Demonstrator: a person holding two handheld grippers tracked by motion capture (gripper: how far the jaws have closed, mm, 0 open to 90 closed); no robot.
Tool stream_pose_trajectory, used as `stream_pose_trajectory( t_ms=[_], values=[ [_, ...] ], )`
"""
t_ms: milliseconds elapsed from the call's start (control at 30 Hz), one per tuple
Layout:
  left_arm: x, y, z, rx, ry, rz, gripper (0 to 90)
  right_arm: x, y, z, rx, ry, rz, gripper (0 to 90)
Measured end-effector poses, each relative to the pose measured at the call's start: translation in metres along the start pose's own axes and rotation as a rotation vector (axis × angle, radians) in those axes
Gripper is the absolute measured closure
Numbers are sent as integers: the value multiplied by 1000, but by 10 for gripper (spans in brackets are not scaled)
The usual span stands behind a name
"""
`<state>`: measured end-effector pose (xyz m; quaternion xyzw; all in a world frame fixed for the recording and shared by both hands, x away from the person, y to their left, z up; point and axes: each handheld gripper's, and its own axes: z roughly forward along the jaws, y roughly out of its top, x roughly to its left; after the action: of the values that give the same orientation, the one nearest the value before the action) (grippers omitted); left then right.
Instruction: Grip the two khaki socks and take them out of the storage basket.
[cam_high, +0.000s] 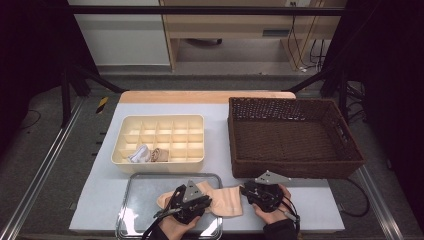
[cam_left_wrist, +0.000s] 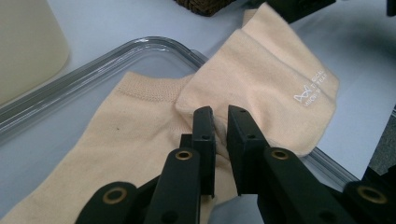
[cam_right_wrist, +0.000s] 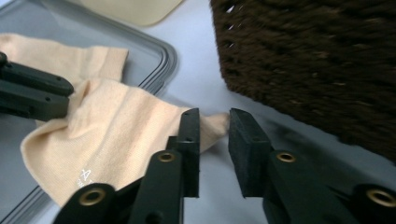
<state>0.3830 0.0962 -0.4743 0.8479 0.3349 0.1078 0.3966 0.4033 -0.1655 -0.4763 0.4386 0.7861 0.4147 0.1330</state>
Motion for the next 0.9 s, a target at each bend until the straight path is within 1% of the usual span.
stream_pose_trajectory(
  t_ms=[33,100,133,200,267,300,333,367,400,433,467,567,667,733,833,867,900],
  values=[
    [0,0,0,0,0,1,805,1,0,3,1,3,0,702],
    [0,0,0,0,1,1,805,2,0,7,-8,22,-9,663],
    [0,0,0,0,0,1,805,3,0,8,-13,24,-7,657],
    [0,0,0,0,1,2,806,5,-1,12,3,28,-11,662],
    [0,0,0,-1,1,2,807,7,-3,16,29,26,-12,690],
    [0,0,0,-1,0,2,809,8,-3,16,26,28,-20,716],
    [-1,0,0,-1,-2,2,812,8,-2,16,29,33,-23,769],
    [-1,0,0,-3,-1,3,826,9,-2,15,36,35,-14,818],
    [-1,0,0,-4,-2,4,836,9,-2,14,39,33,-20,840],
    [-1,0,-1,-3,-4,4,845,9,0,12,43,32,-22,844],
    [0,0,-1,-1,-7,4,853,9,2,9,37,42,-16,846],
    [0,0,-1,2,-9,7,862,7,7,-3,7,39,-12,845],
    [0,0,-1,3,-8,9,865,2,10,-11,2,6,-9,838],
    [0,0,-1,3,-7,11,865,-2,10,-12,16,-39,-5,832],
    [0,0,-1,3,-9,11,865,0,8,-5,58,-85,-27,796],
    [0,0,-1,3,-10,10,865,1,7,-1,68,-95,-48,772],
    [0,0,-1,3,-10,10,864,2,6,2,72,-89,-49,752]
  ],
)
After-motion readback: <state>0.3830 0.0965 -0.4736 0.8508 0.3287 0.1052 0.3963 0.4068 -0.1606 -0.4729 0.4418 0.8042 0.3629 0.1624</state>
